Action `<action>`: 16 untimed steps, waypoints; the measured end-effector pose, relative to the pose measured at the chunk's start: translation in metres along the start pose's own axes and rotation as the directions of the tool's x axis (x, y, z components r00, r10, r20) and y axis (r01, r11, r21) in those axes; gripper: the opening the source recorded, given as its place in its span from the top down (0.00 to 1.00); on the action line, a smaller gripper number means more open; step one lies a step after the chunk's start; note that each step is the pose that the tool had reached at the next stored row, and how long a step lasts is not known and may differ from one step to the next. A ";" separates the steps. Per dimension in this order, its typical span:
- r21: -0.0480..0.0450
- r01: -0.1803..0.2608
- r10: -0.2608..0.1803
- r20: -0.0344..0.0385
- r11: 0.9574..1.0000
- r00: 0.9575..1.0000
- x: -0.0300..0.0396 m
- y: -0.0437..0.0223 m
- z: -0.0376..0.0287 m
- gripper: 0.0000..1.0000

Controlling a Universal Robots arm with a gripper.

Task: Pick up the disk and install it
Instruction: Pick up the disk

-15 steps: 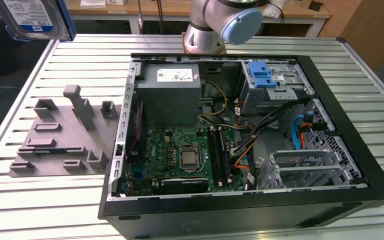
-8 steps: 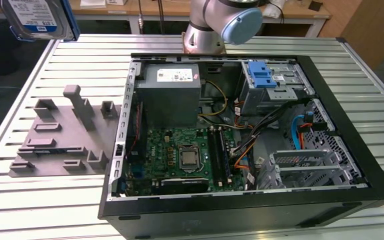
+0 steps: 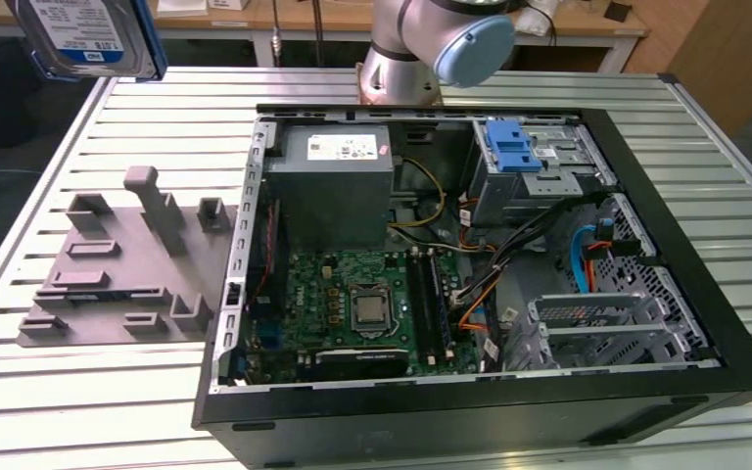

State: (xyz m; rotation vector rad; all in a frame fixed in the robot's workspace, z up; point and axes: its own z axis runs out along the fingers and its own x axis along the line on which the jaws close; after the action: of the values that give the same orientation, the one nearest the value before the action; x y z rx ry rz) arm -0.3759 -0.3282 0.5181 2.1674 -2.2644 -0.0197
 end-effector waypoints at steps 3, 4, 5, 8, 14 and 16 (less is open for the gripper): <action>0.000 0.000 0.000 0.000 1.000 1.000 -0.0002 -0.0047 0.0000 0.64; 0.000 0.000 0.000 0.000 1.000 1.000 -0.0002 -0.0063 0.0000 0.64; 0.000 0.000 0.000 0.000 1.000 1.000 -0.0003 -0.0081 0.0000 0.64; 0.000 0.000 0.000 0.000 1.000 1.000 -0.0004 -0.0153 -0.0002 0.64; 0.000 0.000 0.000 0.000 1.000 1.000 -0.0009 -0.0277 -0.0003 0.64; 0.000 0.000 0.000 0.000 1.000 1.000 -0.0010 -0.0310 -0.0004 0.64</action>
State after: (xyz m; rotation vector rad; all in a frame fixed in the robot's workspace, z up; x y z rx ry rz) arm -0.3449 -0.3285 0.5180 2.1676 -2.2645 -0.0197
